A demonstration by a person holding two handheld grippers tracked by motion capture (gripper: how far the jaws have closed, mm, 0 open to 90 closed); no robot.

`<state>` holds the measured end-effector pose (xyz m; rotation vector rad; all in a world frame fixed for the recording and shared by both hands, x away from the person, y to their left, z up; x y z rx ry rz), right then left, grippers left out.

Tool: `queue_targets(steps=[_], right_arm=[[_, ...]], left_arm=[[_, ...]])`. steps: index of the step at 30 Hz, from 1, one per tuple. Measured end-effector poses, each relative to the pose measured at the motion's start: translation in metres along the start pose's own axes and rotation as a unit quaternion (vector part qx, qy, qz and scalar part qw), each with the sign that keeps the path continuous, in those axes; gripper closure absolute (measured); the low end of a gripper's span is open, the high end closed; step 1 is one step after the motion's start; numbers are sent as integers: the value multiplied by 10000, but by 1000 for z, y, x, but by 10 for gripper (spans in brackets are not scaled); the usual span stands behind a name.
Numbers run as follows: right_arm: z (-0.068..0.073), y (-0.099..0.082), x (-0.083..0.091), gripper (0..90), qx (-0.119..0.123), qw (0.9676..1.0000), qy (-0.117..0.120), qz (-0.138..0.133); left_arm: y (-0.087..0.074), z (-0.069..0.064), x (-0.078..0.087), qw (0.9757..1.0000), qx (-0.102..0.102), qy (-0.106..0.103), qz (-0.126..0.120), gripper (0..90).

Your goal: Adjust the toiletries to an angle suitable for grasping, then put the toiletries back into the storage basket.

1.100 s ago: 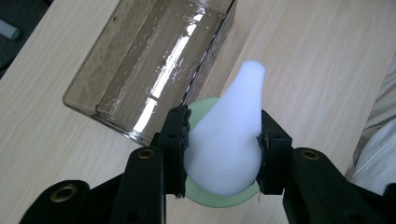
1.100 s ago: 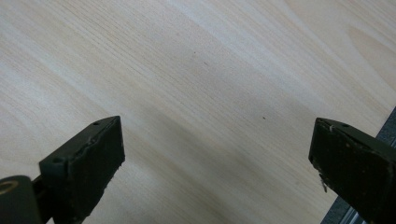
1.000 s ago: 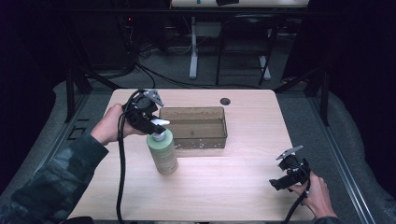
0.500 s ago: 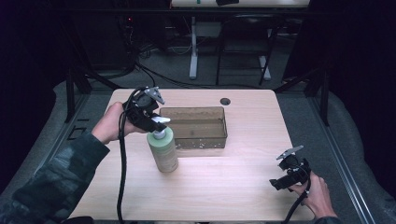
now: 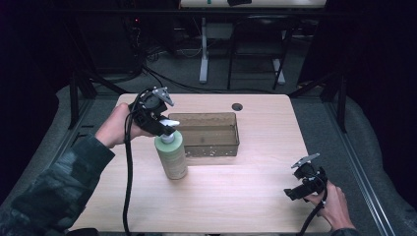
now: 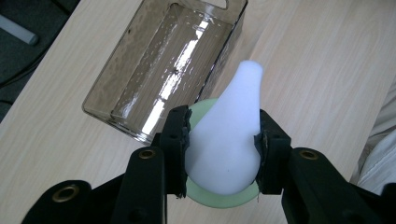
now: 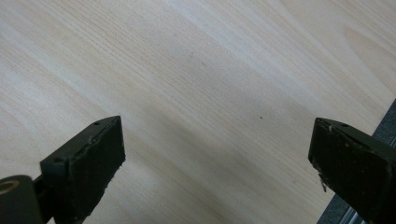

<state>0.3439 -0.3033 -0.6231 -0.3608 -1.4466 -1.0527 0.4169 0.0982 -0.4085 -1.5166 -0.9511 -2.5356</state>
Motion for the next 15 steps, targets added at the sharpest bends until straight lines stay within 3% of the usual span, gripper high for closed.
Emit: queue_targets(steps=[15], right_arm=[[1,-3,-1,31,-20,10000,17,14]], left_arm=[[9,4,14,9999,-90,23,-41,629]])
Point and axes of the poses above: each handheld gripper's, and its own axes: x roughly backward along the jaws, y roughly out of its top, z roughly to its left, the point moved 10 cm from there along -x, roughly forward along the jaws, and after that the axes turned 15 degrees about y, right-handed, at the moved point
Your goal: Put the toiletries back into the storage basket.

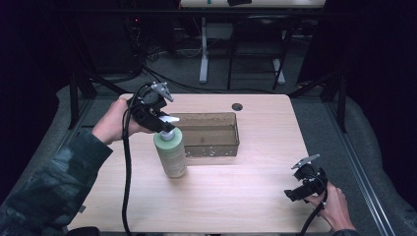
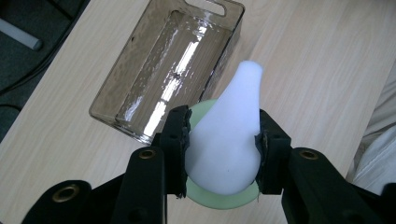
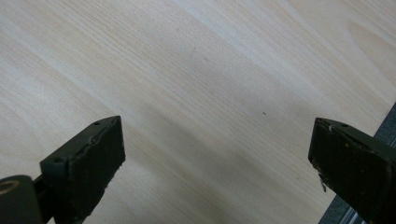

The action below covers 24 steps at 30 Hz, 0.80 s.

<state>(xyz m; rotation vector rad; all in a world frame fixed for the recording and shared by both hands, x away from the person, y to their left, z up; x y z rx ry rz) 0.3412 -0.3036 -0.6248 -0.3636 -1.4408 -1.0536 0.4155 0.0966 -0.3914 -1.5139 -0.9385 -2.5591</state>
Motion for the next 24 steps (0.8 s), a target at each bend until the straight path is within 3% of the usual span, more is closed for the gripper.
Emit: queue_targets(steps=[24], right_arm=[[0,0,-3,0,-24,10000,40,9]], left_arm=[[23,7,27,9998,-158,78,-11,629]])
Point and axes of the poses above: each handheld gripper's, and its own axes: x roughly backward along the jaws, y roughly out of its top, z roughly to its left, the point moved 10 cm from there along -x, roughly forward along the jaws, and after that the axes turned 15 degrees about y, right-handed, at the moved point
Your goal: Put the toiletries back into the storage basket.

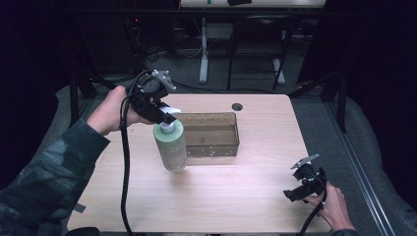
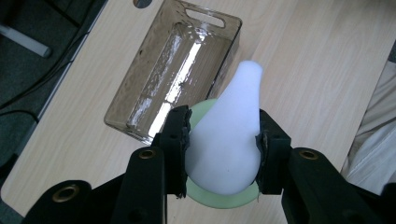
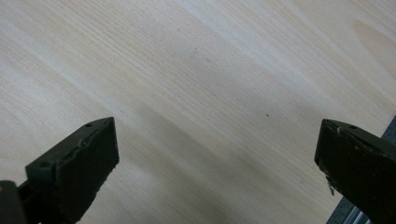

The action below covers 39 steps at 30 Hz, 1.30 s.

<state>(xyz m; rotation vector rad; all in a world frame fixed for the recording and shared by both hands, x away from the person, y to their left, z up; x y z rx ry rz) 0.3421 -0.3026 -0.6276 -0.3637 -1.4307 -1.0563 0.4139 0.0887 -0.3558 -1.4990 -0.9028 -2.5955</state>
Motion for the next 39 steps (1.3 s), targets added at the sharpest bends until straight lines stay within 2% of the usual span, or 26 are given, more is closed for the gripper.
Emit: queue_targets(steps=[17,39], right_arm=[[-1,-1,0,0,16,10000,-21,18],[-1,-1,0,0,-17,10000,8,22]], left_arm=[[20,8,17,9998,-131,122,-25,630],[37,27,24,9996,-53,267,-34,630]])
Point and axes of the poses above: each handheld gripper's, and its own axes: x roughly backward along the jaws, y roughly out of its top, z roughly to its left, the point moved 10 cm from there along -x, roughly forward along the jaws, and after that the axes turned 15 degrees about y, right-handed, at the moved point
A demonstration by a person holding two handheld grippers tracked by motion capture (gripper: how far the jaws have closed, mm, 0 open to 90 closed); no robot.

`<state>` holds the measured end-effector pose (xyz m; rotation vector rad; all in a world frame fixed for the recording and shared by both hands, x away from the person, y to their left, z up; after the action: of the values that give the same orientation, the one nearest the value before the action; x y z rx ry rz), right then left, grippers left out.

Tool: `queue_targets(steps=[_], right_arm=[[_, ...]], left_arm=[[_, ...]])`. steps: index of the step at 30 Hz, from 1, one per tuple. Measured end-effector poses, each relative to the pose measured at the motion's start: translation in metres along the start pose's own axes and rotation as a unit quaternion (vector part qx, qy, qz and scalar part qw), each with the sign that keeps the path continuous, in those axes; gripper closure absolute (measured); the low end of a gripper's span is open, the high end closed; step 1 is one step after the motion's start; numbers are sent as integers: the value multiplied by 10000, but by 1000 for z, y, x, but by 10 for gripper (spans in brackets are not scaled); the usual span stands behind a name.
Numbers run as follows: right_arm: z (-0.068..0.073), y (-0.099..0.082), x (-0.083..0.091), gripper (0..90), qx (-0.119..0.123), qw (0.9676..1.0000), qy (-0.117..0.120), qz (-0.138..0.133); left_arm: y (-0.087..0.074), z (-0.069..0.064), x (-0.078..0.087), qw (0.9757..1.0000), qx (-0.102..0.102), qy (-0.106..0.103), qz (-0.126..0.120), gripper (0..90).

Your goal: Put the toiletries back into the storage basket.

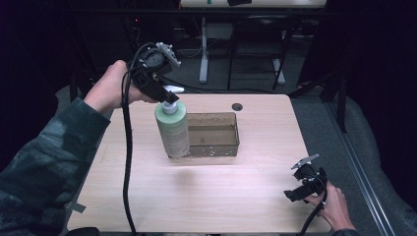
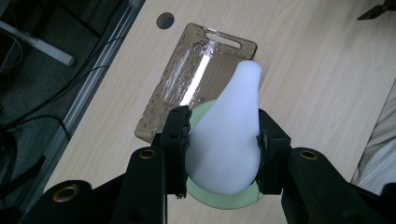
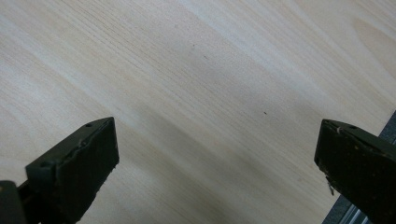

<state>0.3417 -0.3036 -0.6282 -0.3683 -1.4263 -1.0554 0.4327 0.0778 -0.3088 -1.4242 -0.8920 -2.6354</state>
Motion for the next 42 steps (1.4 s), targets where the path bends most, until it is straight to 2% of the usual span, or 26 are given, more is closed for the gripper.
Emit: queue_targets(steps=[13,17,26,42], right_arm=[[0,0,0,0,-3,10000,-5,7],[-2,-1,0,0,10,10000,-32,30],[-2,-1,-1,0,25,10000,-26,29],[-2,-1,-1,0,31,10000,-29,35]], left_arm=[[11,14,-1,9999,57,118,33,631],[12,19,-4,9998,85,191,68,631],[15,30,-8,9996,177,212,93,631],[23,42,-18,9989,244,342,195,631]])
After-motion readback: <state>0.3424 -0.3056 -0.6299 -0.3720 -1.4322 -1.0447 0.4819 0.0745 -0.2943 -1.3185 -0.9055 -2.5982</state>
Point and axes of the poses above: each handheld gripper's, and its own axes: x roughly backward along the jaws, y roughly out of its top, z roughly to its left, the point moved 10 cm from there along -x, roughly forward along the jaws, and after that the axes turned 15 degrees about y, right-handed, at the moved point
